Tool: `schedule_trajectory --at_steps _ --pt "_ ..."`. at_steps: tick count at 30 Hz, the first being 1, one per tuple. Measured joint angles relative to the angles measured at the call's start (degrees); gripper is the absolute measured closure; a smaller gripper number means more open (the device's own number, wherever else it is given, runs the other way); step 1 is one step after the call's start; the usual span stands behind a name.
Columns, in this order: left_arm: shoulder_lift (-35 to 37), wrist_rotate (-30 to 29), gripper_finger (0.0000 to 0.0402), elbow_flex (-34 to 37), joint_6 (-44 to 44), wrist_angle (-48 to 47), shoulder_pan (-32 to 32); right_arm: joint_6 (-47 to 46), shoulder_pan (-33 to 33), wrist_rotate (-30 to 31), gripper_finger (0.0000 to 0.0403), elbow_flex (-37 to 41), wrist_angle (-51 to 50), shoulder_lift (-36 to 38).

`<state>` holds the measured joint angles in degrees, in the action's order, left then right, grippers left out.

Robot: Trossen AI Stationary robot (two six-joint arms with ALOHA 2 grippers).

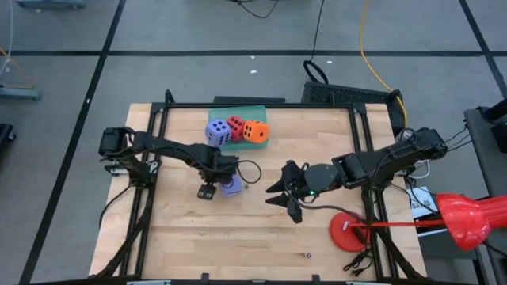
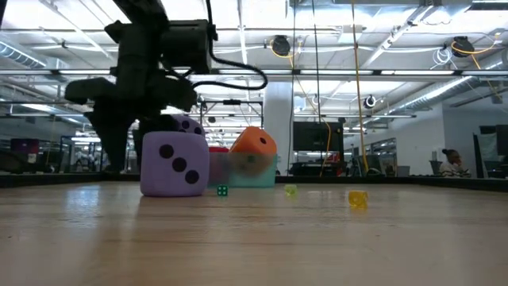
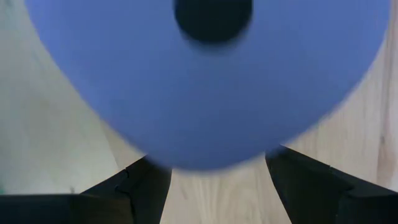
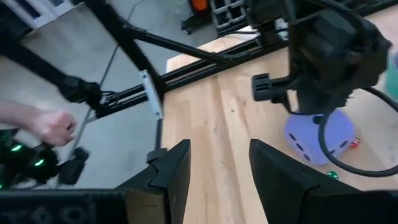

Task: Pick & Place Dice
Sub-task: Put the large purple dice into the green bin

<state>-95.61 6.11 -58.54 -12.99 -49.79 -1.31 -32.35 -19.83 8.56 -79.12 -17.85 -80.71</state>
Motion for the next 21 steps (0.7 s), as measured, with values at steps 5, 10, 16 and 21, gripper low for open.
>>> schedule_trajectory --at_steps 5,10,16,21 --pt "0.07 1.88 0.0135 0.00 1.66 4.32 0.05 -2.82 -0.53 1.99 0.0250 5.94 6.65 0.00" --pt "0.34 3.29 0.0135 0.00 4.45 8.25 0.05 -4.74 -0.55 1.93 0.0250 15.12 23.14 0.00" --pt "0.80 7.30 0.0135 -0.02 7.35 17.04 0.21 -6.23 -0.82 1.94 0.0250 23.28 38.63 0.00" --pt "0.85 8.86 0.0135 -0.02 8.63 22.10 0.60 -7.71 -2.48 1.99 0.0250 27.44 38.78 -0.02"
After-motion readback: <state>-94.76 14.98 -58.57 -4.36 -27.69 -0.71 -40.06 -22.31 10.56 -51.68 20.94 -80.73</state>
